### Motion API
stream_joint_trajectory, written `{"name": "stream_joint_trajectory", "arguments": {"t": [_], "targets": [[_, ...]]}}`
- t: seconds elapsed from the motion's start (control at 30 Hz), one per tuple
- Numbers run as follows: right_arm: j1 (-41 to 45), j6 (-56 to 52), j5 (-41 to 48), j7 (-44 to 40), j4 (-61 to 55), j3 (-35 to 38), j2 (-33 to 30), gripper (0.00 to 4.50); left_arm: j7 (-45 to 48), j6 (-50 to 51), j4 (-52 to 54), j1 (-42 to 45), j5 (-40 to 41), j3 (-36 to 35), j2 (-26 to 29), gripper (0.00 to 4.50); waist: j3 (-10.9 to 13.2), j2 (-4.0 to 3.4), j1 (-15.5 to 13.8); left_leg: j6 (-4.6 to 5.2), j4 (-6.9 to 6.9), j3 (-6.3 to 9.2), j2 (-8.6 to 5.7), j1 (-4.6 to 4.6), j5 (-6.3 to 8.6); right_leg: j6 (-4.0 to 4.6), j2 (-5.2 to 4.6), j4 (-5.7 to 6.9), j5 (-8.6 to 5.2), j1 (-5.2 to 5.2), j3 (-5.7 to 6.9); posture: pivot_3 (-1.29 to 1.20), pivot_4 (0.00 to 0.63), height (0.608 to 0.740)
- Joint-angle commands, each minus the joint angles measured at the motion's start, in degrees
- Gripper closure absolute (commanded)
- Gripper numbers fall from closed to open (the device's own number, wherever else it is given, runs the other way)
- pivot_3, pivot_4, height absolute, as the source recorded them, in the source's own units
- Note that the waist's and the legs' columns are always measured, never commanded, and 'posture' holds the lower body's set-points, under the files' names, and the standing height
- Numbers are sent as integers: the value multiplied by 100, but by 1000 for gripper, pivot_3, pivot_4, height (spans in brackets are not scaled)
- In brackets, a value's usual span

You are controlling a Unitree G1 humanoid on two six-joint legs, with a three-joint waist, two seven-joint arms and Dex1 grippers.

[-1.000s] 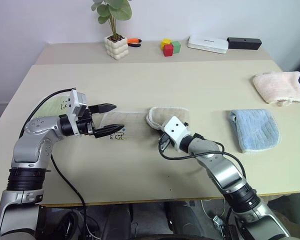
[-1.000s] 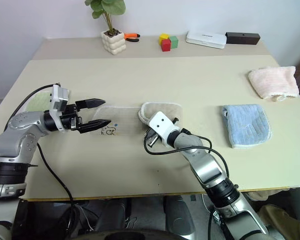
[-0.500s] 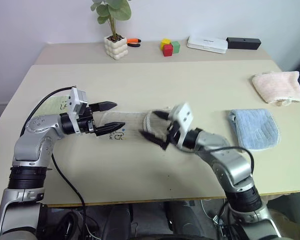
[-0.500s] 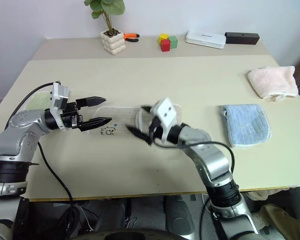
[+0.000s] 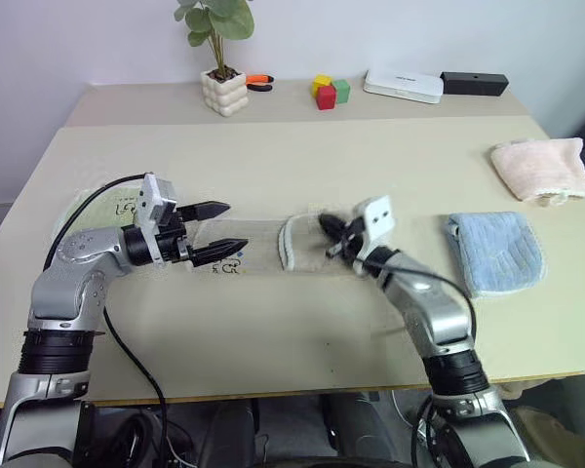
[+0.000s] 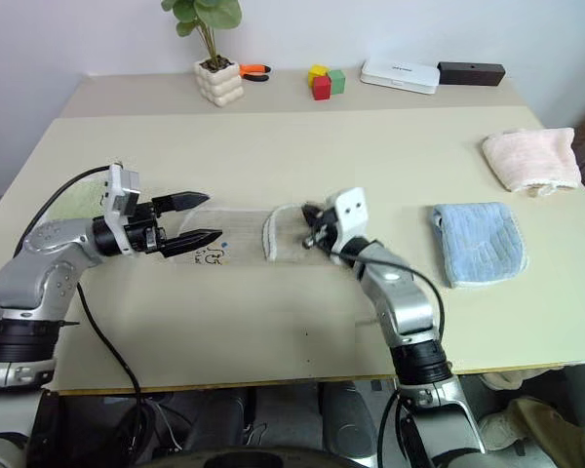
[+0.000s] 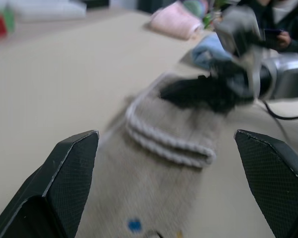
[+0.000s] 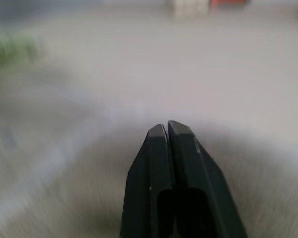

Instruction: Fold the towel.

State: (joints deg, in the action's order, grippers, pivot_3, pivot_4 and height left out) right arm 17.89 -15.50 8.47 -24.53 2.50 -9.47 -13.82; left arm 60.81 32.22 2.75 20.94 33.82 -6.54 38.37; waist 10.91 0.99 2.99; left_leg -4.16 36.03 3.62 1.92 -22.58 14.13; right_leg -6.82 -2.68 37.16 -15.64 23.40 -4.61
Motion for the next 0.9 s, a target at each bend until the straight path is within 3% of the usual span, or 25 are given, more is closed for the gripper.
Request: {"name": "stream_joint_trajectory", "arguments": {"t": [0.03, 0.2, 0.27, 0.43, 0.53, 0.63, 0.77, 0.9], "targets": [[-160, 420, -469, 158, 348, -96, -97, 4467, -565, 1021, 643, -292, 704, -457, 14, 0, -3, 5, 8, 0, 0, 0, 0, 2, 0, 0, -1, 1, 0, -2, 0, 0, 150, 740], [-112, 502, -674, 244, 496, -89, -107, 4467, -1545, 1937, 1308, -871, 1625, -1109, -363, 0, -12, 19, -28, 0, 9, 3, 1, 19, 0, 1, -2, 0, 0, -26, 2, 0, 150, 740], [38, 362, -324, 140, 333, 152, 26, 3953, -2148, 2287, 1488, -1037, 2049, -1372, -661, 0, -14, 23, -41, -1, 11, 3, 1, 20, 0, 1, -1, -2, 0, -29, 2, 0, 150, 740], [435, 249, 291, 8, -306, 710, 78, 1727, -3663, 2709, 2037, -1398, 3091, -1884, -1387, 0, -11, 23, -47, -1, 14, 8, 1, 17, 0, 0, -2, 0, 1, -29, 3, 0, 150, 740], [473, 16, 938, -641, -928, 952, -227, 224, -4236, 2731, 2317, -1803, 3457, -2006, -1569, 0, -8, 19, -44, -2, 10, 6, 0, 15, 0, -1, -3, 1, 2, -22, 1, 0, 150, 740], [388, -748, 1909, -1492, -1575, 1316, -917, 59, -5082, 2637, 2487, -2168, 4073, -2135, -1833, 0, -8, 19, -48, -1, 8, 8, 0, 15, 1, 0, -3, -1, 1, -22, 3, 0, 150, 740], [176, -1660, 2606, -2312, -2052, 1590, -2047, 59, -5937, 2417, 2507, -2455, 4533, -2126, -2060, 0, -8, 21, -89, -1, 13, 8, -5, 15, 1, 9, -8, -6, -4, -30, 4, 0, 150, 740], [1, -2079, 3182, -2748, -2462, 1940, -2716, 59, -6639, 2048, 2525, -2634, 4738, -2048, -2284, 0, -8, 20, -69, 0, 11, 5, -5, 16, 2, 22, -6, -11, -11, -28, 1, 0, 150, 740]]}}
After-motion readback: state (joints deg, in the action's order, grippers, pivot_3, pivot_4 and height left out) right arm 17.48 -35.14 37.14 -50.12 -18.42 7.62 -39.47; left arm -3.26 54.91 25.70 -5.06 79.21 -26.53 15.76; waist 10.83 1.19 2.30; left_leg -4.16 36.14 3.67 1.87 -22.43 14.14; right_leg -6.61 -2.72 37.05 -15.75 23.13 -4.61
